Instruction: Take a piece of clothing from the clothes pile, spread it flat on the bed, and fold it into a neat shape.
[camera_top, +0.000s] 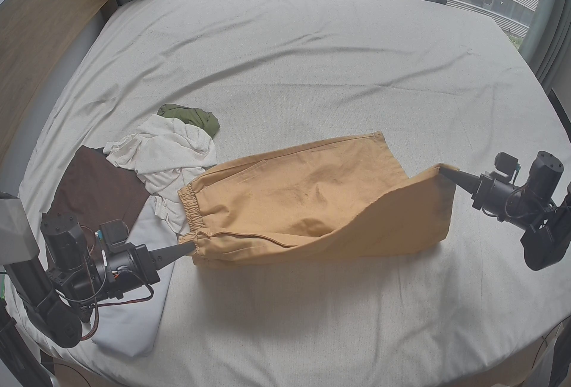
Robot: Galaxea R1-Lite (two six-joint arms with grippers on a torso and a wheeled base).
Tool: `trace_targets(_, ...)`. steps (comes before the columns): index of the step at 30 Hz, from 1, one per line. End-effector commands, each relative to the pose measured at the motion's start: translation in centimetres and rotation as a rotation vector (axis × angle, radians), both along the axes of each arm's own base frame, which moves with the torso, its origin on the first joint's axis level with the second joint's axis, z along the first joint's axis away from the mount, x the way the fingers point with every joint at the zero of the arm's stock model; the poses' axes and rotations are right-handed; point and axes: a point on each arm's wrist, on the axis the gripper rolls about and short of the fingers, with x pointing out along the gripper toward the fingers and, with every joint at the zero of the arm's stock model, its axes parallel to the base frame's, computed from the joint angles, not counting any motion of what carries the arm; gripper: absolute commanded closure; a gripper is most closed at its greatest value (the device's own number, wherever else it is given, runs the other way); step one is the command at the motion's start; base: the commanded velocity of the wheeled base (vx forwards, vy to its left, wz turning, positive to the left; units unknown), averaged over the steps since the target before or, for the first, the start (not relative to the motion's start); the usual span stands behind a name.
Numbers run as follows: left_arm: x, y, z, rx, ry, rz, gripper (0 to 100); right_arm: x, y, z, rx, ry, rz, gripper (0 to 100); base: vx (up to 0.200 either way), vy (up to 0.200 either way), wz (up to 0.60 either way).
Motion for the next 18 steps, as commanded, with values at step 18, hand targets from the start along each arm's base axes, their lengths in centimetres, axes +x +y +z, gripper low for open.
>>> trace_targets(18,1.5,-0.1,0.1,-0.032,0.004,0.043,100,4.3,1.8,2.6,-0.001,-0.010,0.053,100,0.000,0.000,0.00)
